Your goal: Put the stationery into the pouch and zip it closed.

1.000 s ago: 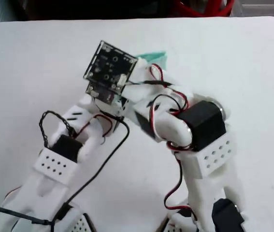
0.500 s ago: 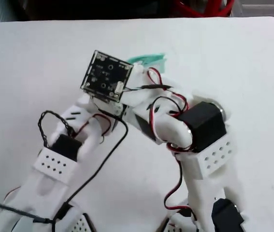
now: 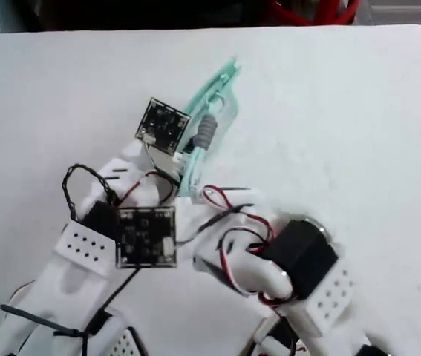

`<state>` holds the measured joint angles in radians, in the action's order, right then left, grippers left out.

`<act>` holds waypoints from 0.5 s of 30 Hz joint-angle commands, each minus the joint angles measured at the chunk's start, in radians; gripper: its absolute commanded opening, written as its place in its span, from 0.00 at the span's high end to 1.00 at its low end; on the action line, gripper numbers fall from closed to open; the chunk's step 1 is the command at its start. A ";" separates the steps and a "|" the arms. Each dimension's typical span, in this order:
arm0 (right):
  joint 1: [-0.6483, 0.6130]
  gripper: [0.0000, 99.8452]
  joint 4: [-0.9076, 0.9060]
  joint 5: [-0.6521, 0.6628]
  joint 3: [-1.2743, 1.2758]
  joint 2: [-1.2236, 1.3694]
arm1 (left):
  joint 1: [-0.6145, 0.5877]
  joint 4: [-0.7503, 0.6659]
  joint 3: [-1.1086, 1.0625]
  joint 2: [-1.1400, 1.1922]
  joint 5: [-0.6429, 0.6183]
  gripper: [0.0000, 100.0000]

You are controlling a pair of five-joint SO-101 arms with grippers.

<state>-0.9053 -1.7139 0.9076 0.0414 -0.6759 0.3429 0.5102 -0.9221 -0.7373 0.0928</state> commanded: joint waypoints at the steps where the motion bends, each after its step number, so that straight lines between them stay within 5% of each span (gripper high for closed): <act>1: 0.070 0.98 -0.002 0.028 -0.017 -0.036 | -0.007 0.006 0.038 -0.005 -0.012 0.93; 6: 0.274 0.97 -0.005 0.021 -0.149 -0.056 | -0.007 0.006 0.037 -0.005 -0.014 0.93; 11: 0.496 0.72 -0.005 0.041 0.038 -0.154 | -0.008 0.005 0.038 -0.005 -0.014 0.93; 15: 0.650 0.68 -0.004 0.282 0.324 -0.269 | -0.008 -0.002 0.043 -0.005 -0.014 0.93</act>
<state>-0.3590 -1.7139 1.0365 0.2010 -0.8738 0.3399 0.5102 -0.9206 -0.7373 0.0928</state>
